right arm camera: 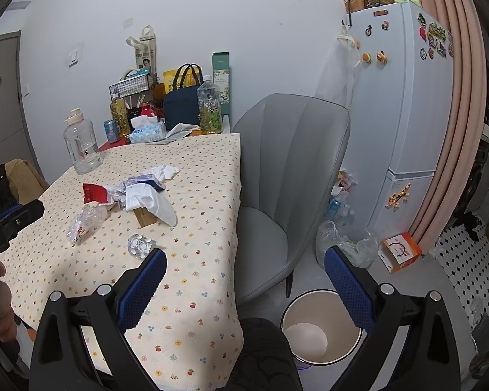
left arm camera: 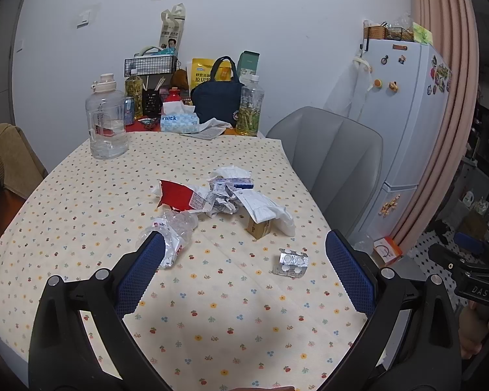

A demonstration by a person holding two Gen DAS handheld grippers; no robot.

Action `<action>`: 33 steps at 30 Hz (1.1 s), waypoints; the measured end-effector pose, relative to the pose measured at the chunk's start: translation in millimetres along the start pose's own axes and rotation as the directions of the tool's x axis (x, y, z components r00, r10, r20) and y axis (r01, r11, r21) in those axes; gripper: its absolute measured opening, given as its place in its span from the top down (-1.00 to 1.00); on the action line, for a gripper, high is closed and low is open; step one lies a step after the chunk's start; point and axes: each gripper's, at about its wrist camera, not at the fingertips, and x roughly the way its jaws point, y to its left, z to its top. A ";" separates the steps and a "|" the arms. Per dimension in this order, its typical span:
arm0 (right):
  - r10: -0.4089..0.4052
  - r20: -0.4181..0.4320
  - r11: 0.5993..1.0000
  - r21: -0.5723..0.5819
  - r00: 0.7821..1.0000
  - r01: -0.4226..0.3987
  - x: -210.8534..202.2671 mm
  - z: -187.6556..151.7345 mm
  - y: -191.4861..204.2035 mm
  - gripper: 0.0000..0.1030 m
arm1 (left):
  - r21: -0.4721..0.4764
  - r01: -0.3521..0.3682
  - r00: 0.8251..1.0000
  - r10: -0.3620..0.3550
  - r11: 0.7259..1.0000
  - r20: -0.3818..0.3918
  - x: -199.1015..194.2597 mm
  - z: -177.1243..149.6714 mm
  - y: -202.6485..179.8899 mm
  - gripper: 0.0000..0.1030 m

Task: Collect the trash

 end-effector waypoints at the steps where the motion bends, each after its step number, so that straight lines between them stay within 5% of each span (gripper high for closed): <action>1: -0.001 0.001 1.000 0.003 1.000 0.001 -0.2 0.1 -0.6 -0.85 | 0.000 0.000 1.000 0.000 1.000 -0.001 0.0 0.1 -0.2 -0.89; 33: 0.027 0.005 1.000 0.013 1.000 -0.027 7.6 2.7 3.8 -0.85 | -0.010 -0.015 1.000 0.015 1.000 0.011 -4.1 7.0 6.8 -0.89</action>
